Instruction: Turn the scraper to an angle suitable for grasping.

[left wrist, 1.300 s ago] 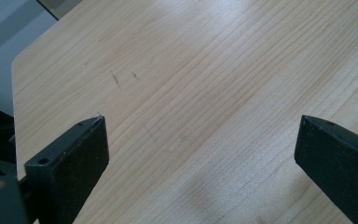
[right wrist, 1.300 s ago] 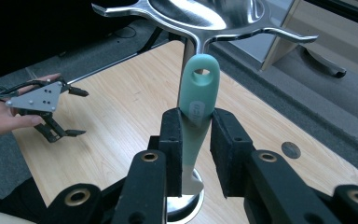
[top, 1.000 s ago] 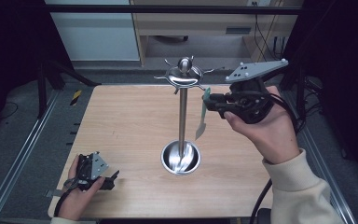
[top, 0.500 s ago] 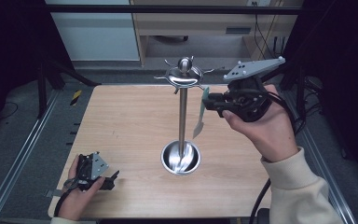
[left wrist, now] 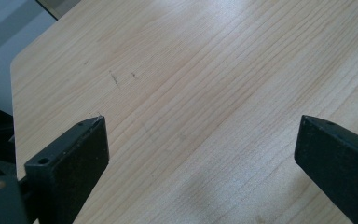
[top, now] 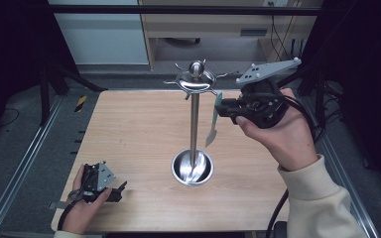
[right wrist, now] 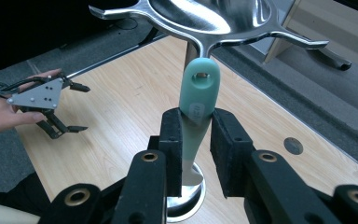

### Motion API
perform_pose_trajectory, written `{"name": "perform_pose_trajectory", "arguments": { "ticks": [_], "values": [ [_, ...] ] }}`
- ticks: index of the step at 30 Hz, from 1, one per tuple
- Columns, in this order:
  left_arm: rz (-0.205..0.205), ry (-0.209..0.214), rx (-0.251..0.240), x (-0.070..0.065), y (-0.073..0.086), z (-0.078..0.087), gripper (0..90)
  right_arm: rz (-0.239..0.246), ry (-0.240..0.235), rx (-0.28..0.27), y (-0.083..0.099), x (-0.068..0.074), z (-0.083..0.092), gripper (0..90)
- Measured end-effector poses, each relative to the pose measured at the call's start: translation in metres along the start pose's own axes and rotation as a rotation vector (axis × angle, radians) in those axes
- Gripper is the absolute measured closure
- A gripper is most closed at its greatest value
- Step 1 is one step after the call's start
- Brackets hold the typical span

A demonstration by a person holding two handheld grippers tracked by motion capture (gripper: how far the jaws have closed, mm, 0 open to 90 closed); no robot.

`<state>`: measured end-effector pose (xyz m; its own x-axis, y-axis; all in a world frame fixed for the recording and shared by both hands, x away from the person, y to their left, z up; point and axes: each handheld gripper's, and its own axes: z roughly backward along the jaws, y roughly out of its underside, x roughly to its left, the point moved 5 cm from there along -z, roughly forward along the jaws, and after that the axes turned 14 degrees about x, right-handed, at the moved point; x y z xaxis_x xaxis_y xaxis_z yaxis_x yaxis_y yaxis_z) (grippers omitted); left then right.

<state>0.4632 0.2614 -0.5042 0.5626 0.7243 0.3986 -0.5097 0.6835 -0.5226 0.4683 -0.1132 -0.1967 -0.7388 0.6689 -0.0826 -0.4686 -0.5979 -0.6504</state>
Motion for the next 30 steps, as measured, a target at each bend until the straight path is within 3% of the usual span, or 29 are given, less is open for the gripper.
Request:
{"name": "perform_pose_trajectory", "arguments": {
  "ticks": [30],
  "values": [
    [-0.006,-0.003,-0.001,-0.0001,-0.0004,-0.0002,2.7,0.009,0.008,0.101,-0.0080,0.0006,0.0008,74.7]
  ]
}}
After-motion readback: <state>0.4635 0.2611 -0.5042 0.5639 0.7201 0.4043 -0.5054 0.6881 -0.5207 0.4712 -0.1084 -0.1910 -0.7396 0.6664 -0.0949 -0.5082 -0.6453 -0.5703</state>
